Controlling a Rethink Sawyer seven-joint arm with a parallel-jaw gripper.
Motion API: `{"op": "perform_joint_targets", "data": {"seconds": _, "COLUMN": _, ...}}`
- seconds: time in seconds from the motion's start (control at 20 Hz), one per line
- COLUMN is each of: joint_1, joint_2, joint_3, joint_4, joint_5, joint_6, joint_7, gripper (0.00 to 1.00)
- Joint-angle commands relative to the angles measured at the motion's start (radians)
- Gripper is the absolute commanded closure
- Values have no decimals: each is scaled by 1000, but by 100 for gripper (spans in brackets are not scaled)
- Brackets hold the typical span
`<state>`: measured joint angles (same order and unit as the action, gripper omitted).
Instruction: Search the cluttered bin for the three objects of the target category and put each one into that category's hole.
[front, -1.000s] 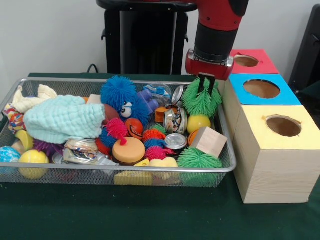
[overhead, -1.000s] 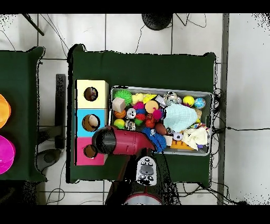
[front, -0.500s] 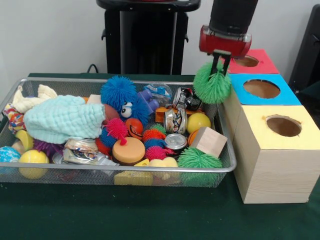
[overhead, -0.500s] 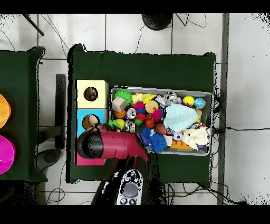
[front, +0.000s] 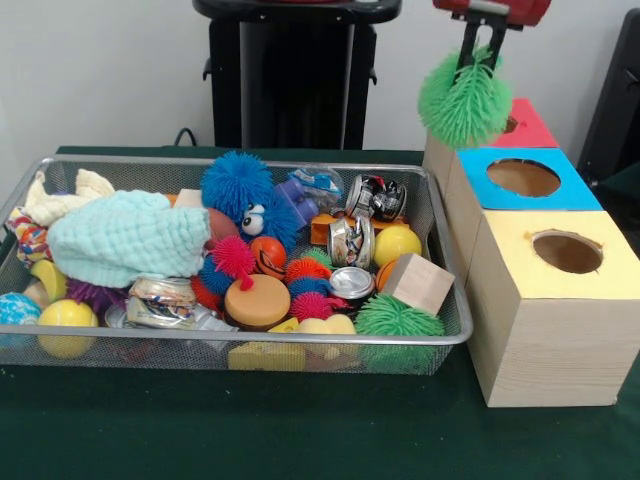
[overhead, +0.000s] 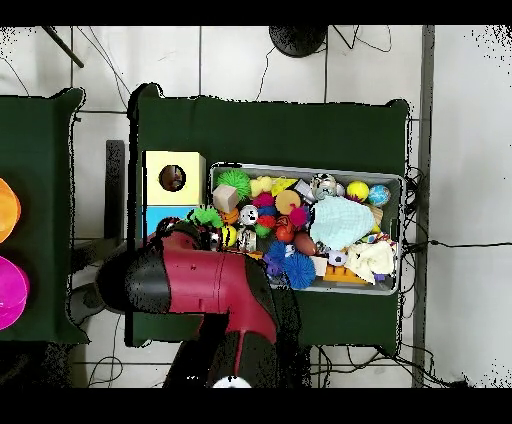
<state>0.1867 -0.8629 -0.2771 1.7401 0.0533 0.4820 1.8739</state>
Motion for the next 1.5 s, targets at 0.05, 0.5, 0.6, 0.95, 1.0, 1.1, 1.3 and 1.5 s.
{"op": "perform_joint_targets", "data": {"seconds": 0.05, "joint_1": -27, "joint_2": -37, "joint_3": -7, "joint_4": -42, "joint_5": -30, "joint_6": -7, "joint_7": 121, "gripper": 100}}
{"op": "perform_joint_targets", "data": {"seconds": 0.5, "joint_1": -3, "joint_2": -16, "joint_3": -35, "joint_4": -5, "joint_5": -51, "joint_6": -128, "joint_7": 153, "gripper": 100}}
{"op": "perform_joint_targets", "data": {"seconds": 0.6, "joint_1": -18, "joint_2": -3, "joint_3": -26, "joint_4": 28, "joint_5": -35, "joint_6": -141, "joint_7": 158, "gripper": 100}}
{"op": "perform_joint_targets", "data": {"seconds": 0.95, "joint_1": -100, "joint_2": 73, "joint_3": 49, "joint_4": 121, "joint_5": 37, "joint_6": -134, "joint_7": 181, "gripper": 100}}
{"op": "perform_joint_targets", "data": {"seconds": 1.0, "joint_1": -116, "joint_2": 80, "joint_3": 69, "joint_4": 141, "joint_5": 54, "joint_6": -131, "joint_7": 184, "gripper": 100}}
{"op": "perform_joint_targets", "data": {"seconds": 1.1, "joint_1": -135, "joint_2": 96, "joint_3": 92, "joint_4": 170, "joint_5": 68, "joint_6": -155, "joint_7": 192, "gripper": 100}}
{"op": "perform_joint_targets", "data": {"seconds": 1.3, "joint_1": -139, "joint_2": 111, "joint_3": 81, "joint_4": 160, "joint_5": 42, "joint_6": -183, "joint_7": 169, "gripper": 100}}
{"op": "perform_joint_targets", "data": {"seconds": 1.5, "joint_1": -163, "joint_2": 102, "joint_3": 82, "joint_4": 156, "joint_5": 24, "joint_6": -178, "joint_7": 137, "gripper": 100}}
